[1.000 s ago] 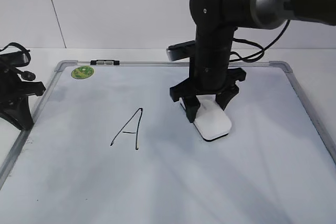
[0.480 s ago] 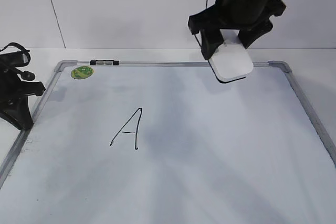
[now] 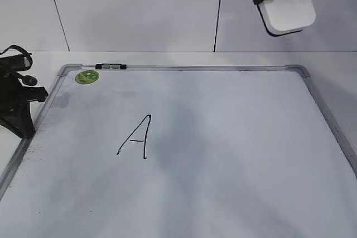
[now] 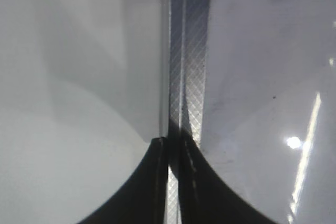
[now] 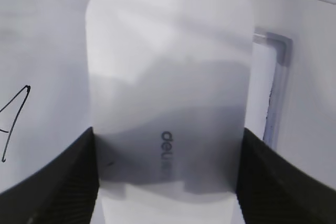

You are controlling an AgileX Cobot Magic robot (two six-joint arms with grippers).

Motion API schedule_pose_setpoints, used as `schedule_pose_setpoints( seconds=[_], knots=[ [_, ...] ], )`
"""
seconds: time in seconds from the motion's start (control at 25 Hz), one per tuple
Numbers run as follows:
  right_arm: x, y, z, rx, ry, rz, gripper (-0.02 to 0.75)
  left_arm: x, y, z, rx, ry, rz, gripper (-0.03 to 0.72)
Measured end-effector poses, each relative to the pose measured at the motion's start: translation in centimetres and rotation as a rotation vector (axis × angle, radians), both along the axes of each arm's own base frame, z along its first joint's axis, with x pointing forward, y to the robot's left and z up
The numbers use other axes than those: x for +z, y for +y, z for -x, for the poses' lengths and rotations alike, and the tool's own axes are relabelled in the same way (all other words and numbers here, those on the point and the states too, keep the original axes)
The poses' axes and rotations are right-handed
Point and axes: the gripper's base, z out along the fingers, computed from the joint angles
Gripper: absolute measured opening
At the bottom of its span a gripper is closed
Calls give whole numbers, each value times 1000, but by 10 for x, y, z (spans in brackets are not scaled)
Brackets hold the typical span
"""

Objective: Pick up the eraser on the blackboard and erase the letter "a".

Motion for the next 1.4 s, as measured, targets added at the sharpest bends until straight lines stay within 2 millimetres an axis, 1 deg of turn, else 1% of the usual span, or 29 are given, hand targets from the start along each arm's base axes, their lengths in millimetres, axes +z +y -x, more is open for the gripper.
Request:
schedule_pose_setpoints(
  seconds=[0.12, 0.4, 0.52, 0.64, 0.96, 1.08, 1.24, 1.4],
  knots=[
    [15, -7, 10, -14, -45, -7, 552, 0, 0, 0, 0, 0, 0, 15],
    [37, -21, 28, -59, -117, -23, 552, 0, 0, 0, 0, 0, 1, 15],
    [45, -31, 32, -92, -142, -38, 552, 0, 0, 0, 0, 0, 1, 15],
    [49, -46, 31, -147, -153, -46, 552, 0, 0, 0, 1, 0, 2, 15],
    [51, -82, 24, -280, -160, -41, 552, 0, 0, 0, 2, 0, 4, 15],
    [49, -93, 20, -321, -157, -37, 552, 0, 0, 0, 2, 0, 4, 15],
    [38, -98, 7, -350, -124, -20, 552, 0, 0, 0, 2, 0, 4, 15],
    [20, -95, -10, -352, -68, -9, 552, 0, 0, 0, 2, 0, 4, 15]
  ],
)
